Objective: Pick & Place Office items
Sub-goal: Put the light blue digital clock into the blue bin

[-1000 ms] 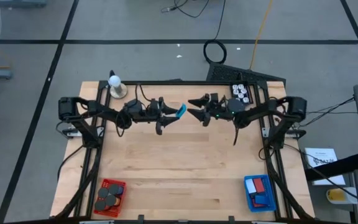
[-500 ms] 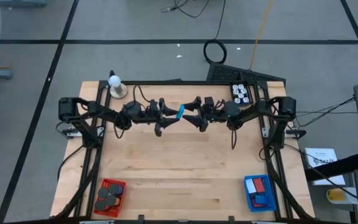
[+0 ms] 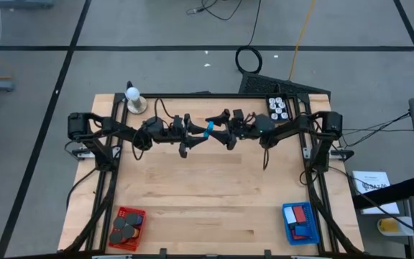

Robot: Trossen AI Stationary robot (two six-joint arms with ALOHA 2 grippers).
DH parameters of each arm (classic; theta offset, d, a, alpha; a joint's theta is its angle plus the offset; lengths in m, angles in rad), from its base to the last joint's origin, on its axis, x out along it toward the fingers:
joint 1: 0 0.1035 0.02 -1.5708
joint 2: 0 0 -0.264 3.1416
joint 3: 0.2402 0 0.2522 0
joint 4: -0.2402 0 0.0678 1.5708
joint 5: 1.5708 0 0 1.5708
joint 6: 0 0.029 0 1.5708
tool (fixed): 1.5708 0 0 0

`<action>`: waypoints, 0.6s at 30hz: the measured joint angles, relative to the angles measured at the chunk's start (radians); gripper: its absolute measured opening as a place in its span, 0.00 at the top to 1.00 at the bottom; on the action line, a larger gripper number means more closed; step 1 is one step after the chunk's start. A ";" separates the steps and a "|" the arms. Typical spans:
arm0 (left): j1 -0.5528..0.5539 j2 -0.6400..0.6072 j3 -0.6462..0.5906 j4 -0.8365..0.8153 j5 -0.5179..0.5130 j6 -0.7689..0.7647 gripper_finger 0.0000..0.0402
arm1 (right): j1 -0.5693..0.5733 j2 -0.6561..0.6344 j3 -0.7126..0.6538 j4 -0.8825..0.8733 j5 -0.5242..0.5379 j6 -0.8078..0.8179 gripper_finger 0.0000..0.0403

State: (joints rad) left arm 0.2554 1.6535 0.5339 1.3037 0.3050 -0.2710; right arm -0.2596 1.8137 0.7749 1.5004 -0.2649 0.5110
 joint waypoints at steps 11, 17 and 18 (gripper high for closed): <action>0.000 0.000 0.000 -0.004 -0.003 0.007 0.58 | 0.003 0.001 0.044 -0.079 0.001 -0.031 0.45; 0.000 0.000 0.000 -0.020 -0.003 -0.001 0.54 | 0.007 -0.011 0.042 -0.098 -0.001 -0.025 0.64; 0.000 0.000 0.002 -0.025 -0.002 -0.004 0.52 | 0.007 -0.024 0.036 -0.113 -0.002 -0.028 0.64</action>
State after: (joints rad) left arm 0.2558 1.6535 0.5354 1.2782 0.3034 -0.2748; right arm -0.2527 1.7895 0.8114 1.3872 -0.2674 0.4825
